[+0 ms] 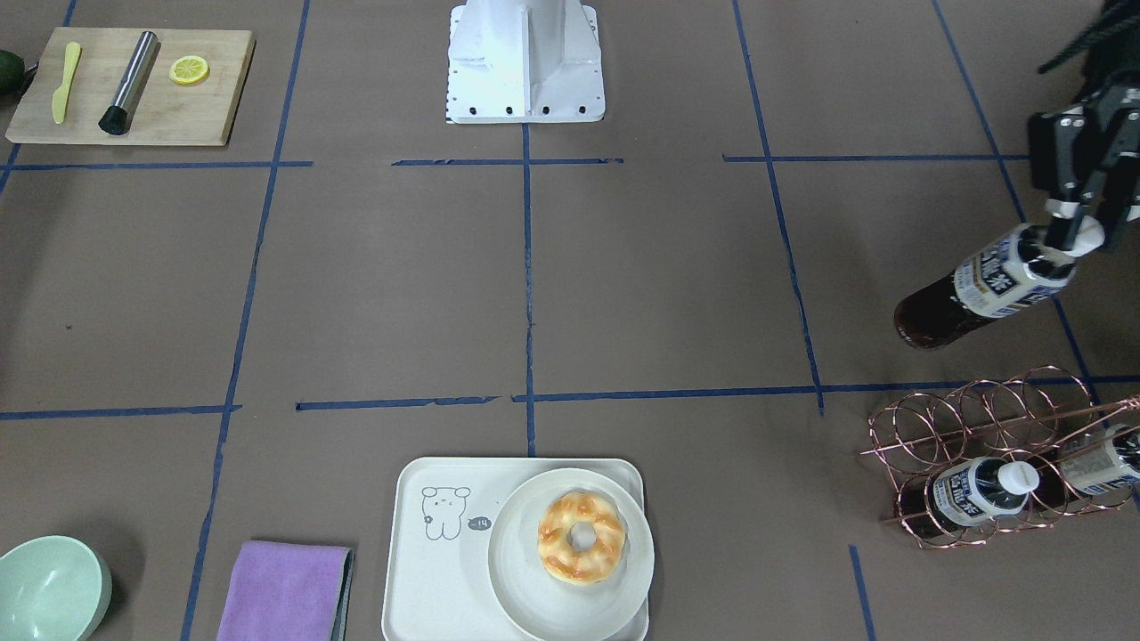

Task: Place tea on tray
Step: 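Lift the tea bottle out of the rack with the left gripper, then set the tea bottle down in front of the tray and release it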

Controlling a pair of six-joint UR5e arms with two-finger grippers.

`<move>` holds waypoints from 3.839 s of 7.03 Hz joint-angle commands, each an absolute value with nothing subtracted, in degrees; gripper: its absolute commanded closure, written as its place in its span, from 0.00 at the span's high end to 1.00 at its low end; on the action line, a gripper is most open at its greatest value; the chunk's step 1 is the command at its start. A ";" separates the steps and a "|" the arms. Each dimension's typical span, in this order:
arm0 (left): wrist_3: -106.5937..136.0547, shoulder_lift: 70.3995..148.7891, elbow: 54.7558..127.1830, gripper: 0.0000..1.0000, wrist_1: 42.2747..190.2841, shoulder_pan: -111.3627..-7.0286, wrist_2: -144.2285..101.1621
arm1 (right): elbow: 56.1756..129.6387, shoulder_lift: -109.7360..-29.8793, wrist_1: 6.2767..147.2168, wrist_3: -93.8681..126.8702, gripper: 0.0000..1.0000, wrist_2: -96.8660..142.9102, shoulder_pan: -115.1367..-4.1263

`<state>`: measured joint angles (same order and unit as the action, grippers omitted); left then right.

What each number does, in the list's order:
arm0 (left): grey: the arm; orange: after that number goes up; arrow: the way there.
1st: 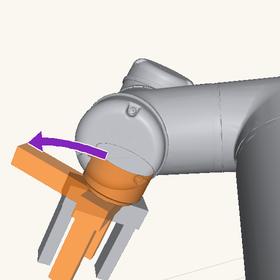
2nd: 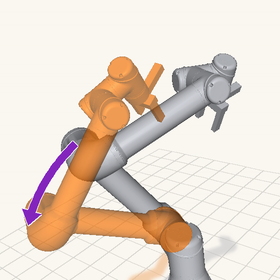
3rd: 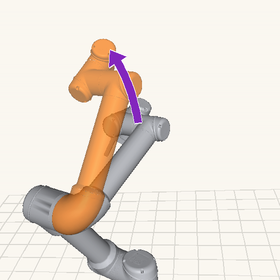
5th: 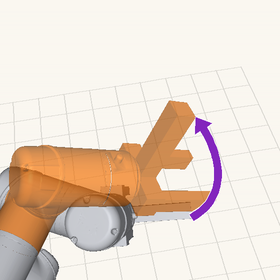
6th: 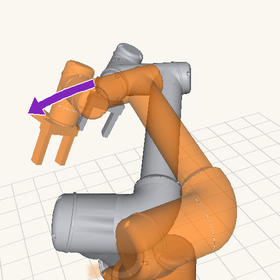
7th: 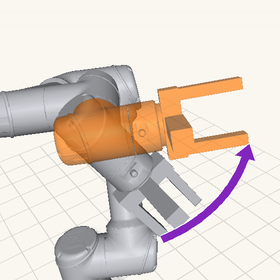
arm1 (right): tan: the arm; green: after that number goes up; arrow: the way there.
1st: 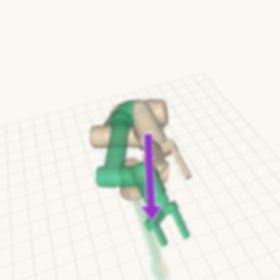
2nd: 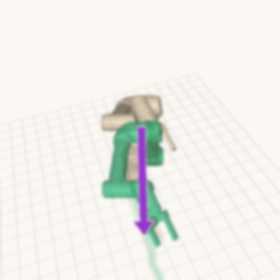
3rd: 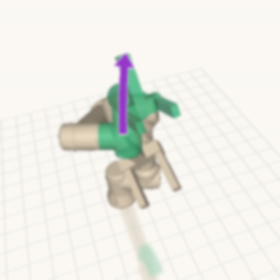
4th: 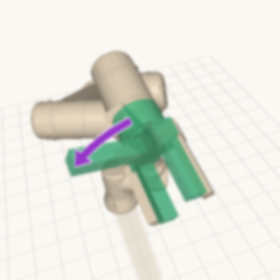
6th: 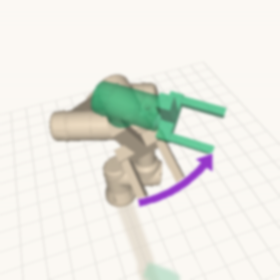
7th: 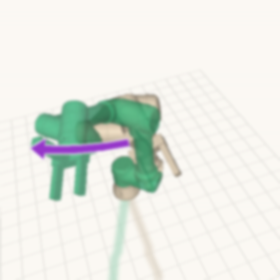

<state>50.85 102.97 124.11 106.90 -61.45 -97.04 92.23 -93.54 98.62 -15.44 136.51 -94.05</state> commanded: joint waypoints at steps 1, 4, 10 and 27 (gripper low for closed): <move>51.94 110.70 126.99 0.08 95.79 -46.82 -84.68 | 92.28 -93.52 98.61 -15.38 1.00 136.49 -94.04; 64.12 124.78 122.99 0.08 81.83 -31.58 -72.45 | 92.28 -93.52 98.61 -15.38 1.00 136.49 -94.04; 76.46 139.75 100.83 0.14 85.24 -23.67 -61.55 | 92.20 -93.43 98.70 -15.38 1.00 136.49 -93.96; 60.48 121.77 117.76 1.00 85.62 -35.46 -91.59 | 92.02 -93.34 96.15 -14.41 1.00 136.41 -93.96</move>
